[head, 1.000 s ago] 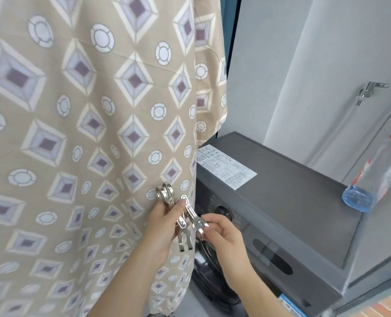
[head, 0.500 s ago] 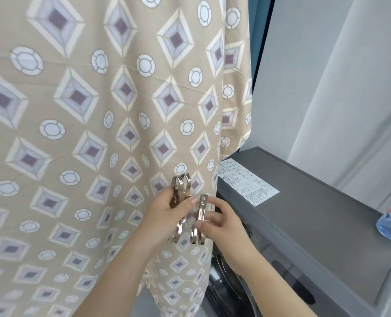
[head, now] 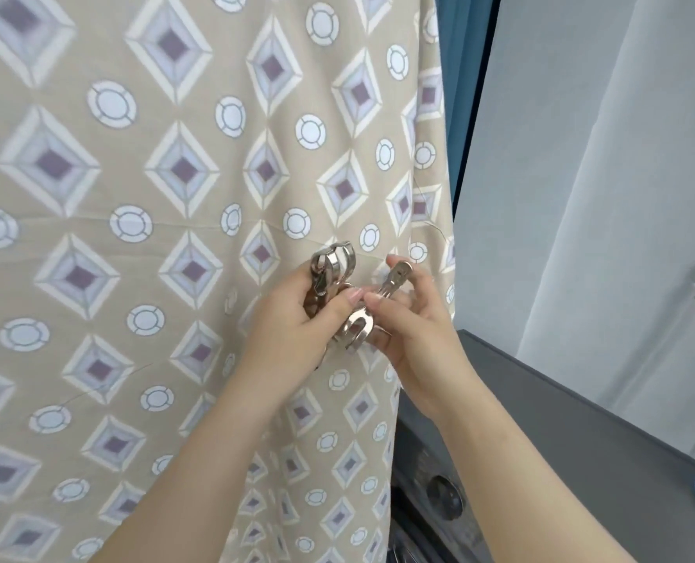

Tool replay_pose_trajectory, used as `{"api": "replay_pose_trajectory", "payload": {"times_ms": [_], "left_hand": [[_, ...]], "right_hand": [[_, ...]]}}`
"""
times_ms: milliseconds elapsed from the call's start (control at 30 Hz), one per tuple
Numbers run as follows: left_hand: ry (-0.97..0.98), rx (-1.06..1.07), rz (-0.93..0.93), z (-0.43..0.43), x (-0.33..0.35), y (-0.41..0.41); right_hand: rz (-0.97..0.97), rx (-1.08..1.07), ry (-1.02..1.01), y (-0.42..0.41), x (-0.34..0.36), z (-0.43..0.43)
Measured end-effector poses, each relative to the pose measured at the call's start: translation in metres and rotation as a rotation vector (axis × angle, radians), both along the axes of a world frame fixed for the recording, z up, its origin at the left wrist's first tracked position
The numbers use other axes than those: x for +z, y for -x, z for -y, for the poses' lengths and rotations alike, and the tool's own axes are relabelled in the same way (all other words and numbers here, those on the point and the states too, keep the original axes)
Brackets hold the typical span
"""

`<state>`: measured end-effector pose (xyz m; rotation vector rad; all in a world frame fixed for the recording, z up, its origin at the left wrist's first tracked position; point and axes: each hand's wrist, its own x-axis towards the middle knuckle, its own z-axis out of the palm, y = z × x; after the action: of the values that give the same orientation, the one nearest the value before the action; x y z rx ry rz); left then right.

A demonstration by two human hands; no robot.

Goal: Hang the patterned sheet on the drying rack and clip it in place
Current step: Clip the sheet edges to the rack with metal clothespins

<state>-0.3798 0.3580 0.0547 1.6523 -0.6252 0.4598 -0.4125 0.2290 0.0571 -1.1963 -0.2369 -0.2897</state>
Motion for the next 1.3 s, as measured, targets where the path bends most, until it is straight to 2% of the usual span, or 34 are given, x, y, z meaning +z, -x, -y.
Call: {"api": "replay_pose_trajectory", "payload": {"times_ms": [167, 333, 500, 700, 1033, 1300], "left_hand": [[0.068, 0.058, 0.166, -0.015, 0.047, -0.015], [0.030, 0.166, 0.326, -0.023, 0.086, -0.026], [0.063, 0.187, 0.443, -0.032, 0.130, -0.041], [0.064, 0.182, 0.472, -0.029, 0.162, -0.041], [0.024, 0.189, 0.518, -0.017, 0.210, -0.050], [-0.014, 0.230, 0.535, -0.012, 0.227, -0.056]], "right_hand": [[0.153, -0.065, -0.066, -0.019, 0.049, -0.012], [0.269, -0.136, -0.088, -0.032, 0.090, -0.029], [0.352, -0.175, -0.126, -0.038, 0.126, -0.037], [0.423, -0.313, -0.173, -0.043, 0.165, -0.029], [0.522, -0.314, -0.149, -0.069, 0.229, -0.025], [0.508, -0.241, -0.309, -0.093, 0.233, -0.005]]}}
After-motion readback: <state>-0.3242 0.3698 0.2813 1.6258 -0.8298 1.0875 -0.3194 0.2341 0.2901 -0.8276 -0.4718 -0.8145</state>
